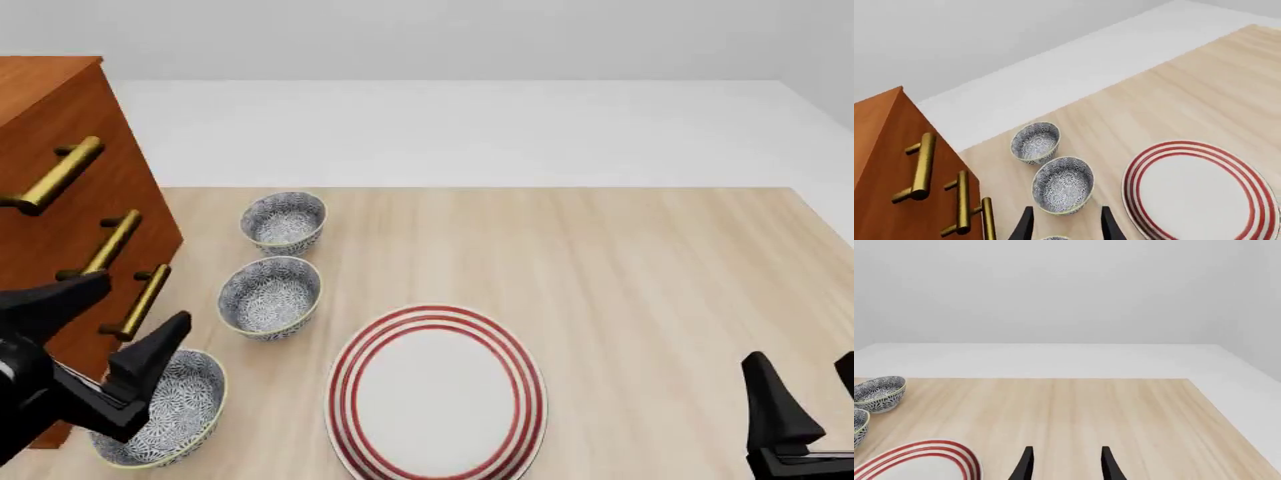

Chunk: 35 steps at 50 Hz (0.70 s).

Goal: Pick up the bowl and put it in the middle on the plate.

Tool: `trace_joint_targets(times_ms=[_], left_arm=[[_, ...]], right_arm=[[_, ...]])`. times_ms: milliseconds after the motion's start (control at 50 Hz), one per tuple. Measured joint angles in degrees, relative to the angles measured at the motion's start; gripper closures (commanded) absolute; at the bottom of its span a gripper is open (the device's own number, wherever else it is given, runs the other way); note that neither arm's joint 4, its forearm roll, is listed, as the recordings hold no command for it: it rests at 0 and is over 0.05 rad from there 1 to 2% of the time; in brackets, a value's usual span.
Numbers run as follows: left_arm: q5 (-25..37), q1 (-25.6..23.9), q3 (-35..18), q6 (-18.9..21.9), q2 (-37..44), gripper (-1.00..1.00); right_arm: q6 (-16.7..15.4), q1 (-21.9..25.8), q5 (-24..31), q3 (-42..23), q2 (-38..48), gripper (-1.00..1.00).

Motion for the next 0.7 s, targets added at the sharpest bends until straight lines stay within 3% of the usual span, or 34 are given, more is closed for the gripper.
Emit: trace_joint_targets(times_ms=[300,700], left_arm=[[3.01,-4.79,-7.36,-2.21,12.26,-1.00],[4.77,-5.99,-11.60,-0.49,24.64,-1.00]], right_arm=[[-0.01,0.00,0.07,-0.06,-0.02,-1.00],[0.00,-0.01,0.14,-0.12,-0.03,-1.00]])
